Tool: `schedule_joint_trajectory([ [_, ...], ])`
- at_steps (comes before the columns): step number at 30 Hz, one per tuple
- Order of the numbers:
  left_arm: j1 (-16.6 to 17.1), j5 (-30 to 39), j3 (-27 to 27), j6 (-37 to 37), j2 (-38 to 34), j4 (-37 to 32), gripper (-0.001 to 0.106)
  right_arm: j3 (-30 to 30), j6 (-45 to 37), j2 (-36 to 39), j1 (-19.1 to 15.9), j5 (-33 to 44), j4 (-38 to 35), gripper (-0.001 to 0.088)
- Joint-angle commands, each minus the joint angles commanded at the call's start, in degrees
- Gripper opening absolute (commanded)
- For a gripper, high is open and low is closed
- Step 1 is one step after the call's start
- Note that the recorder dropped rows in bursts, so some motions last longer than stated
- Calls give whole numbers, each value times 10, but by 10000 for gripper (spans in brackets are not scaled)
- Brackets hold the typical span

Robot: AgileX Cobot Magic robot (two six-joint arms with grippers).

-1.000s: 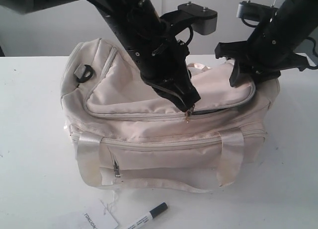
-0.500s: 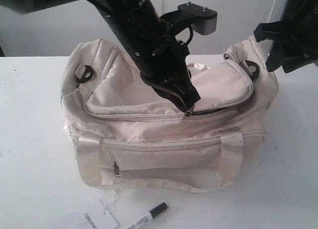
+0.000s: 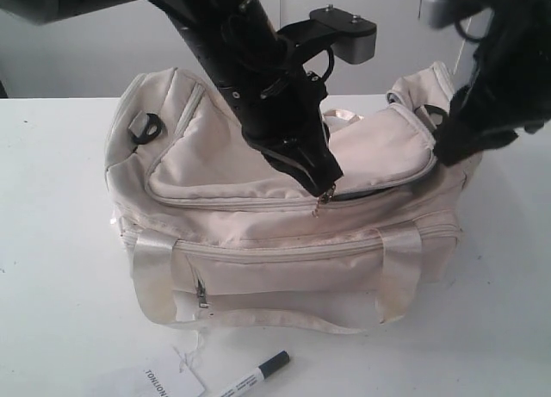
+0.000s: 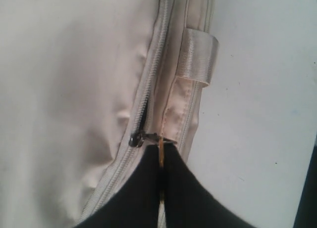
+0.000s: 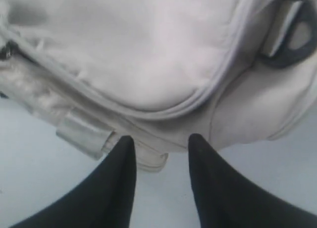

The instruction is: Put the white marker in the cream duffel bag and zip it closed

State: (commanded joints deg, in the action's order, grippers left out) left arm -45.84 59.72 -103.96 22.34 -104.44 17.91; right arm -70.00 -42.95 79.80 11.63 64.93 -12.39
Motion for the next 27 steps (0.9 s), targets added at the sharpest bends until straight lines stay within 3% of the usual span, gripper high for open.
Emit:
schedule_joint_trajectory([
  [6,0,2,0,6,0,0,0,97,-89,-109,19,-93,6,357],
  [12,0,2,0,6,0,0,0,184,-207,-125,21,-174,3,357],
  [18,0,0,0,6,0,0,0,193,-237,-125,21,-248,-30,357],
  [23,0,-1,0,6,0,0,0,194,-374,-120,21,-264,-90,370],
  [27,0,-1,0,6,0,0,0,194,-488,-106,21,-263,-179,481],
])
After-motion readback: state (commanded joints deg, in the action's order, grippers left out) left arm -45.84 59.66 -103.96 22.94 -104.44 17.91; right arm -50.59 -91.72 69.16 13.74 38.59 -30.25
